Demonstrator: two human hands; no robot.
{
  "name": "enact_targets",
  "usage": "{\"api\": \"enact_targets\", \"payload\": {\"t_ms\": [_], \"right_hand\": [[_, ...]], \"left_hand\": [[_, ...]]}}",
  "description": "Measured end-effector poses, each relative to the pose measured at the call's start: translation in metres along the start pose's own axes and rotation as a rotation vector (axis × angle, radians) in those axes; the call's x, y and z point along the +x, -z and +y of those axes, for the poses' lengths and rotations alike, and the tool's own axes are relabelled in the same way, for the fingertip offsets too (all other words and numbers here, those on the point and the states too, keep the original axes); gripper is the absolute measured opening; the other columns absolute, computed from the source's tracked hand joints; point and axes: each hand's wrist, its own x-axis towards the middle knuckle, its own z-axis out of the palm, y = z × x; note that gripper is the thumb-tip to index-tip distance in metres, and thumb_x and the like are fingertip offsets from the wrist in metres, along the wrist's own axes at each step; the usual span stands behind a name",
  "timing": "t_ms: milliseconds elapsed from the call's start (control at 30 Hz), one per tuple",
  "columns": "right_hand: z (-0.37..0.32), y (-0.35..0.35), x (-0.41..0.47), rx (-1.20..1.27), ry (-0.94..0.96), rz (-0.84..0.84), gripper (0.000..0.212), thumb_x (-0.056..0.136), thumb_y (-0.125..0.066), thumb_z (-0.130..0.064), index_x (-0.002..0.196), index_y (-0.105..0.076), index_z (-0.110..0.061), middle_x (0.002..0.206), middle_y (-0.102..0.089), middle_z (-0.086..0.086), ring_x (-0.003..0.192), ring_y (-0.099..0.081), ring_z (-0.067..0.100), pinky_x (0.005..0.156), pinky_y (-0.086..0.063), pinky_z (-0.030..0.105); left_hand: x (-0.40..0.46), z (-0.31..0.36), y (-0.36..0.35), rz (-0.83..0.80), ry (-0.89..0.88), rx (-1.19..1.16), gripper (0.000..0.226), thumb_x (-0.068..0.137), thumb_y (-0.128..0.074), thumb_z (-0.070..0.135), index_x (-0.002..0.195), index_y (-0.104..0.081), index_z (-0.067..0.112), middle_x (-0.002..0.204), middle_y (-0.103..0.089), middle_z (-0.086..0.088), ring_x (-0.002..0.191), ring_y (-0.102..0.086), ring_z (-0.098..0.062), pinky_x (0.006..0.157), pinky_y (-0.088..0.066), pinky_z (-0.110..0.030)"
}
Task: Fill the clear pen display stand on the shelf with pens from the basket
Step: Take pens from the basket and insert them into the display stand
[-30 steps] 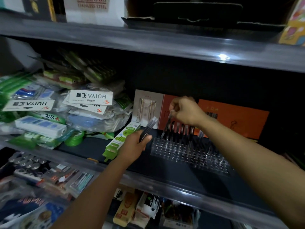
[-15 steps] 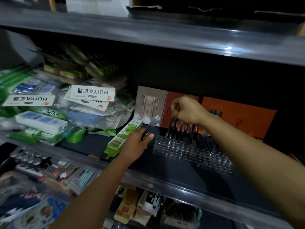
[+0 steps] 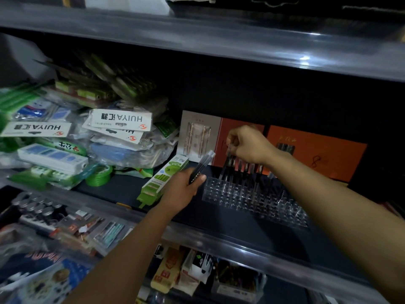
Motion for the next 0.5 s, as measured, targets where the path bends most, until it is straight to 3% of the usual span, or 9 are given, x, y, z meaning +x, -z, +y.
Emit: {"api": "enact_targets", "payload": {"t_ms": [167, 333, 500], "right_hand": [[0.004, -0.007, 0.003, -0.063, 0.013, -0.006, 0.009, 0.081, -0.059, 0.006, 0.082, -0.064, -0.001, 0.077, -0.065, 0.010, 0.069, -0.059, 0.021, 0.057, -0.047, 0.028], [0.008, -0.018, 0.007, -0.079, 0.050, -0.035, 0.012, 0.083, -0.063, 0.005, 0.079, -0.067, -0.007, 0.081, -0.069, 0.008, 0.076, -0.067, 0.021, 0.070, -0.058, 0.039], [0.008, -0.023, 0.010, -0.052, 0.085, -0.019, 0.016, 0.083, -0.071, -0.005, 0.071, -0.066, -0.014, 0.072, -0.069, 0.005, 0.065, -0.069, 0.023, 0.061, -0.059, 0.040]], "left_hand": [[0.000, 0.000, 0.001, -0.008, 0.021, -0.016, 0.021, 0.093, -0.054, 0.030, 0.075, -0.054, 0.021, 0.056, -0.055, 0.001, 0.055, -0.055, -0.015, 0.063, -0.047, -0.032], [0.000, -0.001, 0.000, -0.006, 0.024, -0.011, 0.024, 0.093, -0.054, 0.031, 0.080, -0.057, 0.011, 0.056, -0.056, 0.002, 0.057, -0.057, -0.018, 0.064, -0.049, -0.035], [-0.001, -0.001, 0.000, -0.001, 0.021, -0.016, 0.021, 0.093, -0.055, 0.027, 0.073, -0.052, 0.022, 0.054, -0.053, 0.005, 0.052, -0.052, -0.010, 0.060, -0.043, -0.028]]}}
